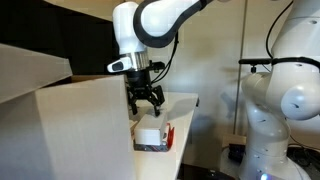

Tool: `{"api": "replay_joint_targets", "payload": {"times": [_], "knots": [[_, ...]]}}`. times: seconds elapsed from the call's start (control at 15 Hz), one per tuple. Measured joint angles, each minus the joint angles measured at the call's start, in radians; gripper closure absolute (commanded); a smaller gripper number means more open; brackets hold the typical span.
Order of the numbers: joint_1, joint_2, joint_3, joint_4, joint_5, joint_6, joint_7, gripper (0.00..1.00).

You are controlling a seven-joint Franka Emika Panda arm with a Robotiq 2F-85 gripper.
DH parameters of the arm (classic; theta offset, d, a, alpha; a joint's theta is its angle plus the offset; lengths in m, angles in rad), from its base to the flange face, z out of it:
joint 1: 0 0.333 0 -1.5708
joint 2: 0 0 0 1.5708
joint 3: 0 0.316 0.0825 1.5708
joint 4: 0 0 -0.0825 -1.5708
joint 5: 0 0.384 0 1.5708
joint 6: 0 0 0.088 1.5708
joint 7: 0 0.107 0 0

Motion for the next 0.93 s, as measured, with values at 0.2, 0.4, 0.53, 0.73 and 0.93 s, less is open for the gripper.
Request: {"api": "replay_joint_targets", "payload": {"times": [0.2,0.4,0.53,0.73,0.93], "knots": [[0.000,0.000,0.000,0.000,0.000,0.000,0.000,0.00],[0.000,0.000,0.000,0.000,0.000,-0.001,0.000,0.00],[0.000,-0.001,0.001,0.000,0.000,-0.002,0.000,0.00],[0.000,-0.004,0.003,-0.001,0.000,-0.005,0.000,0.00],[-0.009,-0.004,0.005,0.000,0.000,-0.012,0.006,0.00]]}}
